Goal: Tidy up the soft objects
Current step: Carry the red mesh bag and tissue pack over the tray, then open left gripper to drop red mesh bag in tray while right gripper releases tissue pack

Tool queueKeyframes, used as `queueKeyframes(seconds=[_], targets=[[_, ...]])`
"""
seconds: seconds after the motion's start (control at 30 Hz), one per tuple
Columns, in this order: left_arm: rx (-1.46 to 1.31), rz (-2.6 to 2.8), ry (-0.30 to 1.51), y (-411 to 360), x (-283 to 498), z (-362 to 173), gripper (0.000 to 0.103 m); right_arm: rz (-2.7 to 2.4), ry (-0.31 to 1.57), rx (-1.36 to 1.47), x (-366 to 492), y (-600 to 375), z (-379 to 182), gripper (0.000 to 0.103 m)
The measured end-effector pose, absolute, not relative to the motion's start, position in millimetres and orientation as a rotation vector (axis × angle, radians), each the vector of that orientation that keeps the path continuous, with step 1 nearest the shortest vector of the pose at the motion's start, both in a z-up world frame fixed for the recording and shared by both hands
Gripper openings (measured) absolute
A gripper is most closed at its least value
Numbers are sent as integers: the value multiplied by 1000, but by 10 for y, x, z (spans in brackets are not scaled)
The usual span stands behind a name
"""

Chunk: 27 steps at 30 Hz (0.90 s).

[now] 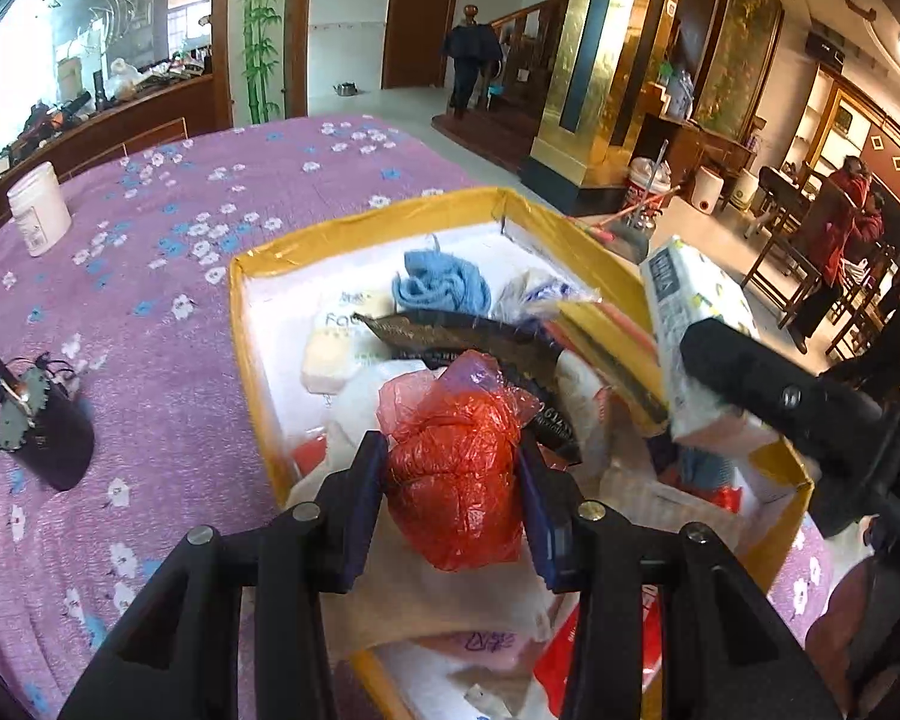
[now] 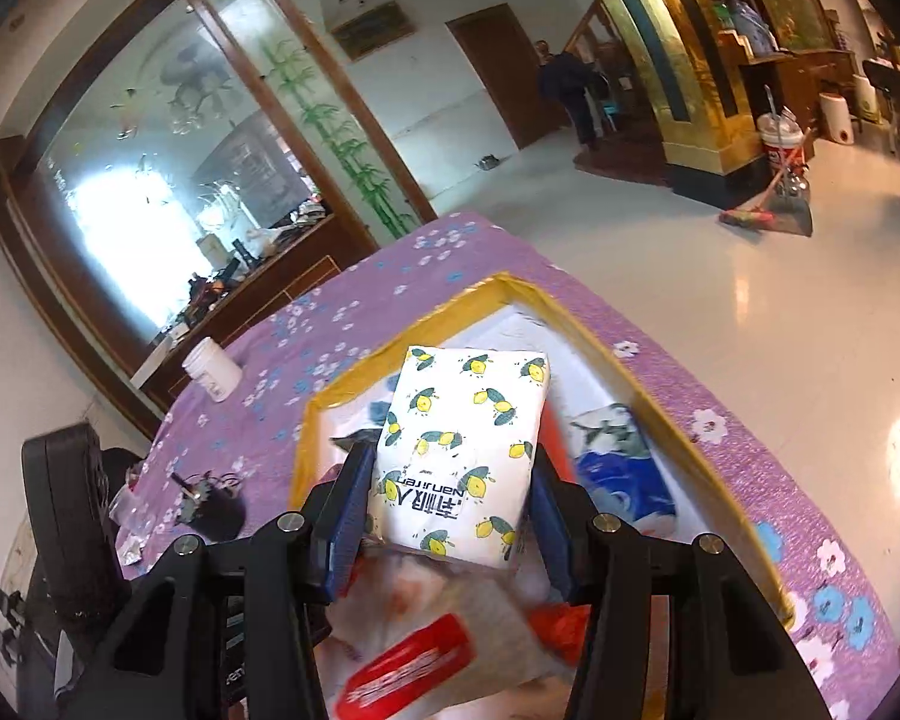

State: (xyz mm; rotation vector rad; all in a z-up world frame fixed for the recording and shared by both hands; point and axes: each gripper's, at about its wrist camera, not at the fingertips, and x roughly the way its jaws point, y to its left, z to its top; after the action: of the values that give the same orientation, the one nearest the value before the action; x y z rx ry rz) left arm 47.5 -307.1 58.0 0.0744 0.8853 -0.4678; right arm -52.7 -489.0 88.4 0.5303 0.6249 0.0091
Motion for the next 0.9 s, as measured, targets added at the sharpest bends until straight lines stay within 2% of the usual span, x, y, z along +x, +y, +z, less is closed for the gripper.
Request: queueKeyframes(seconds=[0.4, 0.9], targets=[[114, -471, 882, -3105, 499, 447, 41, 49, 775, 440, 128, -4972, 773, 54], [228, -418, 800, -3229, 369, 437, 41, 57, 860, 315, 655, -4671, 698, 54]])
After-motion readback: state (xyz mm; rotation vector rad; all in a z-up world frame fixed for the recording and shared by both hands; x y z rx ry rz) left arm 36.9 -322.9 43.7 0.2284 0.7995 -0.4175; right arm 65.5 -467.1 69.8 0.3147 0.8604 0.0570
